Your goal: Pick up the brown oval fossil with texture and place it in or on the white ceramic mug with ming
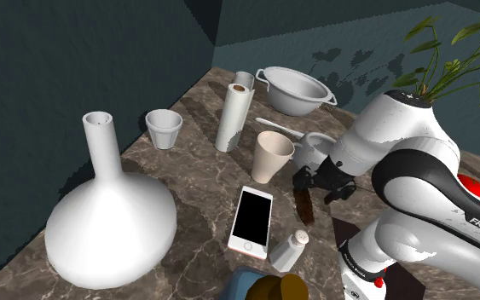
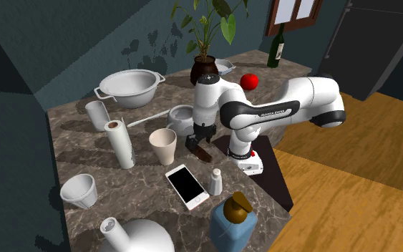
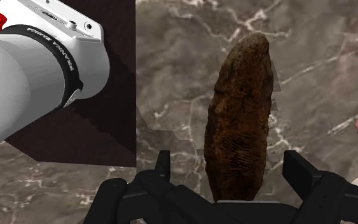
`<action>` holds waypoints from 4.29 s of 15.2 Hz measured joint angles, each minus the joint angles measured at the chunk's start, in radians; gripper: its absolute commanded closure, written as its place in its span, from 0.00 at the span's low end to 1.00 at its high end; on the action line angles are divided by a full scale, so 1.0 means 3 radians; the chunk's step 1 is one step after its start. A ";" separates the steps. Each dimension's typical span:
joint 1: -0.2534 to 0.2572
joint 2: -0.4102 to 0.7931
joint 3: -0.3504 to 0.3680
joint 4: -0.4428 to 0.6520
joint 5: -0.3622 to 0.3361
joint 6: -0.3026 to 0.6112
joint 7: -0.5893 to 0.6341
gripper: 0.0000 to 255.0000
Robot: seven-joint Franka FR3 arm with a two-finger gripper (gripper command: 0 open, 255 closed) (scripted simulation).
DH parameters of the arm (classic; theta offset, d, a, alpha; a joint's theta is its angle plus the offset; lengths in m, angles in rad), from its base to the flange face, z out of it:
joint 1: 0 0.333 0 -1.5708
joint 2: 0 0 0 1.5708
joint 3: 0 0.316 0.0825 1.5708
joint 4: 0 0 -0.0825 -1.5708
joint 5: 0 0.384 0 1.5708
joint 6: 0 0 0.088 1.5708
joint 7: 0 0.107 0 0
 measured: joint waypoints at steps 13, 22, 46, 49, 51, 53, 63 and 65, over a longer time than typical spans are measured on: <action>-0.0001 -0.0012 -0.0014 0.0026 -0.0011 0.0002 -0.0001 0.00; 0.0031 0.0456 -0.0104 0.0394 0.0234 -0.0488 0.0139 0.00; 0.0093 0.0429 -0.0004 0.0225 0.0351 -0.0346 0.0136 1.00; 0.0068 0.0432 -0.0078 0.0331 0.0277 -0.0462 0.0149 1.00; 0.0051 0.0445 -0.0112 0.0401 0.0241 -0.0518 0.0160 1.00; 0.0042 0.0433 -0.0171 0.0484 0.0189 -0.0613 0.0175 1.00; -0.0053 0.0549 -0.0380 0.0938 -0.0017 -0.0949 0.0214 1.00; -0.0069 0.0577 -0.0416 0.1032 -0.0052 -0.1015 0.0224 1.00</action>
